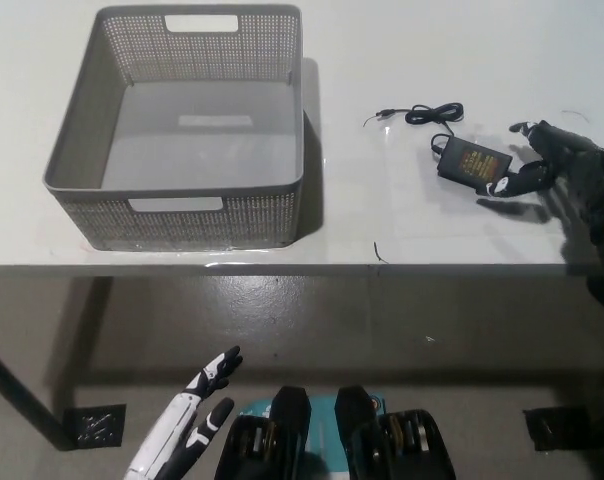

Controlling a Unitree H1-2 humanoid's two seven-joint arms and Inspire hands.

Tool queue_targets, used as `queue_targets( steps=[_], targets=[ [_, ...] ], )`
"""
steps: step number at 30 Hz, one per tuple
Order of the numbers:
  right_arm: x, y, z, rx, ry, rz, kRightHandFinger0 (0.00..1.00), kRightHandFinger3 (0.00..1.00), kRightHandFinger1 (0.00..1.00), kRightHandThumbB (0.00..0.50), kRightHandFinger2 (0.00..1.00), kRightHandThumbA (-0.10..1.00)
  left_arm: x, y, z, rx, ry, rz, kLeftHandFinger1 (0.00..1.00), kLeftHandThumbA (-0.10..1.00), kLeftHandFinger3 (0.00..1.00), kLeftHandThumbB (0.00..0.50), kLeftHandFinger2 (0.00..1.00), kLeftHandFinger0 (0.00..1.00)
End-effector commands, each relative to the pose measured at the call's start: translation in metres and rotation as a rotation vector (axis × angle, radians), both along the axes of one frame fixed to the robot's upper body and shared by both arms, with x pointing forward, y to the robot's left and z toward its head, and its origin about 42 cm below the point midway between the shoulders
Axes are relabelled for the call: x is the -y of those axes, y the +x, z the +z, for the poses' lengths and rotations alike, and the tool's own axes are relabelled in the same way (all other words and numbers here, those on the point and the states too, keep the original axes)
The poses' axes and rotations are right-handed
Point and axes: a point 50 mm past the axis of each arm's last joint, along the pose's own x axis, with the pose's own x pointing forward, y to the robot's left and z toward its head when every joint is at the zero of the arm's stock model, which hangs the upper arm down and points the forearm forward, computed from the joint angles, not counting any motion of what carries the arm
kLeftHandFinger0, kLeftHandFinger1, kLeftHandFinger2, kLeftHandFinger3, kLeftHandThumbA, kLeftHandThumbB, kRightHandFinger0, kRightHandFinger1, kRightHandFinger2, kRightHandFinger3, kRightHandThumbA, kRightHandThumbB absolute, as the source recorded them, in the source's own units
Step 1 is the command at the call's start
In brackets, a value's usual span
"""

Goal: Use the right hand to pick up a black power cord and place it into a container on the left hand side

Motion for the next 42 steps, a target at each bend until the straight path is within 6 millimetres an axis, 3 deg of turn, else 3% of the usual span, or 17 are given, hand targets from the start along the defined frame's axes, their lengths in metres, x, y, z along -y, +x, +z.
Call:
queue_targets(
  steps=[1, 7, 14, 21, 25, 26, 27, 28, 29, 30, 31, 32, 33, 34, 37, 42],
  targets=[
    [-0.013, 0.017, 0.036, 0.107, 0.055, 0.030, 1.00, 1.00, 1.00, 0.500, 1.00, 0.83, 0.001, 0.005, 0.009, 0.043, 0.006, -0.040, 1.00, 1.00, 1.00, 0.375, 1.00, 1.00],
    [-0.020, 0.021, 0.024, 0.083, 0.032, 0.034, 1.00, 1.00, 1.00, 0.500, 1.00, 0.86, 0.000, 0.006, 0.011, 0.039, 0.005, -0.043, 1.00, 1.00, 1.00, 0.373, 1.00, 1.00],
    [-0.026, 0.025, 0.031, 0.105, 0.032, 0.044, 1.00, 1.00, 1.00, 0.500, 1.00, 0.88, 0.000, 0.011, 0.015, 0.057, 0.014, -0.042, 1.00, 1.00, 1.00, 0.381, 1.00, 1.00],
    [-0.023, 0.024, 0.031, 0.112, 0.058, 0.039, 1.00, 1.00, 1.00, 0.500, 1.00, 0.82, 0.002, 0.014, 0.017, 0.051, 0.020, -0.053, 1.00, 1.00, 1.00, 0.381, 1.00, 1.00],
    [-0.023, 0.023, 0.023, 0.155, 0.063, 0.028, 1.00, 1.00, 1.00, 0.500, 1.00, 0.68, 0.003, 0.018, 0.019, 0.063, 0.015, -0.058, 1.00, 1.00, 1.00, 0.380, 1.00, 1.00],
    [-0.022, 0.022, 0.021, 0.177, 0.077, 0.022, 1.00, 1.00, 1.00, 0.450, 1.00, 0.60, 0.004, 0.018, 0.019, 0.065, 0.014, -0.060, 1.00, 1.00, 1.00, 0.380, 1.00, 1.00],
    [-0.021, 0.021, 0.018, 0.220, 0.097, 0.017, 1.00, 1.00, 1.00, 0.348, 0.97, 0.42, 0.004, 0.019, 0.020, 0.067, 0.017, -0.062, 1.00, 1.00, 1.00, 0.380, 1.00, 1.00],
    [-0.020, 0.020, 0.016, 0.259, 0.115, 0.011, 1.00, 1.00, 0.89, 0.364, 0.91, 0.36, 0.004, 0.020, 0.020, 0.069, 0.022, -0.062, 1.00, 1.00, 1.00, 0.381, 1.00, 1.00],
    [-0.019, 0.019, 0.014, 0.303, 0.131, -0.009, 0.31, 0.59, 0.39, 0.265, 0.53, 0.06, 0.004, 0.021, 0.020, 0.070, 0.020, -0.065, 1.00, 1.00, 1.00, 0.379, 1.00, 1.00],
    [-0.018, 0.019, 0.014, 0.319, 0.133, -0.015, 0.21, 0.56, 0.35, 0.247, 0.51, -0.02, 0.003, 0.021, 0.021, 0.071, 0.019, -0.066, 1.00, 1.00, 1.00, 0.378, 1.00, 1.00],
    [-0.016, 0.018, 0.013, 0.372, 0.136, -0.025, 0.02, 0.47, 0.28, 0.189, 0.49, -0.10, 0.003, 0.023, 0.022, 0.075, 0.020, -0.067, 1.00, 1.00, 1.00, 0.373, 1.00, 1.00],
    [-0.013, 0.017, 0.014, 0.409, 0.141, -0.034, 0.01, 0.58, 0.33, 0.162, 0.61, -0.10, 0.004, 0.025, 0.024, 0.078, 0.019, -0.066, 1.00, 1.00, 1.00, 0.376, 1.00, 1.00],
    [-0.011, 0.017, 0.015, 0.433, 0.146, -0.043, 0.07, 0.84, 0.51, 0.153, 0.84, -0.10, 0.004, 0.026, 0.023, 0.079, 0.017, -0.068, 1.00, 1.00, 1.00, 0.375, 1.00, 1.00],
    [-0.010, 0.016, 0.015, 0.451, 0.151, -0.046, 0.15, 1.00, 0.65, 0.127, 0.99, -0.10, 0.004, 0.027, 0.023, 0.082, 0.019, -0.072, 1.00, 1.00, 1.00, 0.367, 1.00, 1.00],
    [-0.006, 0.017, 0.021, 0.490, 0.147, -0.047, 0.27, 1.00, 0.77, 0.123, 1.00, -0.10, 0.003, 0.032, 0.026, 0.093, 0.025, -0.074, 1.00, 1.00, 1.00, 0.369, 1.00, 1.00],
    [-0.001, 0.016, 0.022, 0.534, 0.140, -0.043, 0.31, 1.00, 0.74, 0.126, 1.00, -0.10, 0.003, 0.030, 0.028, 0.075, 0.034, -0.070, 1.00, 1.00, 1.00, 0.369, 1.00, 1.00]
  ],
)
